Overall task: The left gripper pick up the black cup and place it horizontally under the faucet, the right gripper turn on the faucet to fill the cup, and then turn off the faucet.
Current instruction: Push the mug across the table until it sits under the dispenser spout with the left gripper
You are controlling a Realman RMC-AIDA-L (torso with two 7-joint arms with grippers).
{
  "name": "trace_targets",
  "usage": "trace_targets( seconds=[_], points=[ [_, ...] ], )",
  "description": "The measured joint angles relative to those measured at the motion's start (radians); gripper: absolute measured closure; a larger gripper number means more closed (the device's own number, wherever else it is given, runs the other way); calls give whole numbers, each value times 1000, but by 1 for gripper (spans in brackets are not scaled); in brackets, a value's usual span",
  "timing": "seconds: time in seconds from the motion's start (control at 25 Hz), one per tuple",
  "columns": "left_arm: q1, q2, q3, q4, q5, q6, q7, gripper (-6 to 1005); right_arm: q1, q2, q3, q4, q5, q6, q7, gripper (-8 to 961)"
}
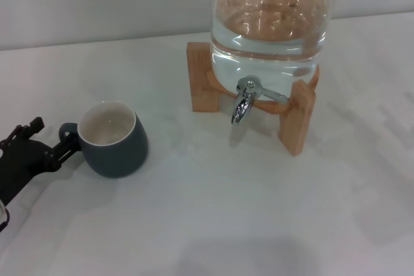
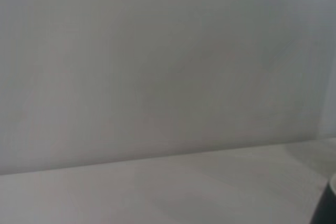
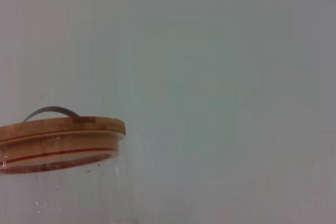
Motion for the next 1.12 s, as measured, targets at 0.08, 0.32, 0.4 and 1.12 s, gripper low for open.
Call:
trace_targets(
  seconds=[0.08, 0.32, 0.4, 1.12],
  points=[
    [-1, 0, 8, 0, 0, 0, 0, 124, 3, 0, 0, 0, 0, -3, 0, 230],
    [-9, 0, 18, 6, 0, -5, 0, 235, 14, 0, 0, 0, 0, -16, 0, 230],
    [-10, 0, 18, 11, 0, -6, 0, 291, 17, 0, 0, 0, 0, -17, 0, 230],
    [-22, 1, 17, 32, 0, -3, -2, 863, 24, 0, 0, 0, 0, -24, 5, 229]
  ],
)
